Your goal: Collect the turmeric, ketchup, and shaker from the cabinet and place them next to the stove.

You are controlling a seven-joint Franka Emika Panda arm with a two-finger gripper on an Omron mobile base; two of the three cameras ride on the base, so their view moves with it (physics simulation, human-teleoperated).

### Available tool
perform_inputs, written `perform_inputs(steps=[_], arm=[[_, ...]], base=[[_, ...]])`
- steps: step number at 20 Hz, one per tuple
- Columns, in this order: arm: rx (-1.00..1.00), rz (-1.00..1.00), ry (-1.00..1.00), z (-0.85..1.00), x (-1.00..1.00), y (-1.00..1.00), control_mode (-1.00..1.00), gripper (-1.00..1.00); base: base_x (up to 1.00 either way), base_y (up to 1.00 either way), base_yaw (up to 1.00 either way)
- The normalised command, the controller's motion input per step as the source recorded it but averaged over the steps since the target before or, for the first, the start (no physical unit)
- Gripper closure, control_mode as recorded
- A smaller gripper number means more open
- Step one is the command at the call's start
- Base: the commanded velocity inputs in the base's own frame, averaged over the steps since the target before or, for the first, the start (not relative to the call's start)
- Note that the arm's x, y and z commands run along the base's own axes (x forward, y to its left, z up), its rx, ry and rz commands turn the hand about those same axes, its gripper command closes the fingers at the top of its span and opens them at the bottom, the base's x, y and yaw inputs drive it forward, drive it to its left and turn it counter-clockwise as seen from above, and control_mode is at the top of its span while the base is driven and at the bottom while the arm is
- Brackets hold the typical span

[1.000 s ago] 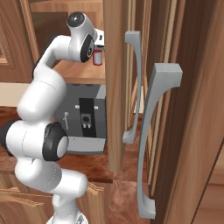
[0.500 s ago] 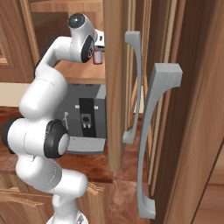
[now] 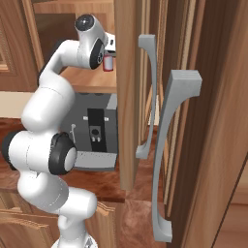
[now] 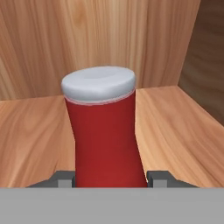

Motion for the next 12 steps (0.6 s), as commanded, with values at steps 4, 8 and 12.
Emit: perform_inputs(steps=[4, 8, 12], arm=[[0.01, 0.00, 0.00, -0.04, 0.00, 0.00, -1.00, 1.00], [0.02, 0.00, -0.02, -0.09, -0.05, 0.00, -1.00, 1.00], [0.02, 0.00, -0.05, -0.15, -0.14, -0.02, -1.00, 1.00]], base=[[0.00, 0.00, 0.00], [0.00, 0.00, 0.00], [0.00, 0.00, 0.00]])
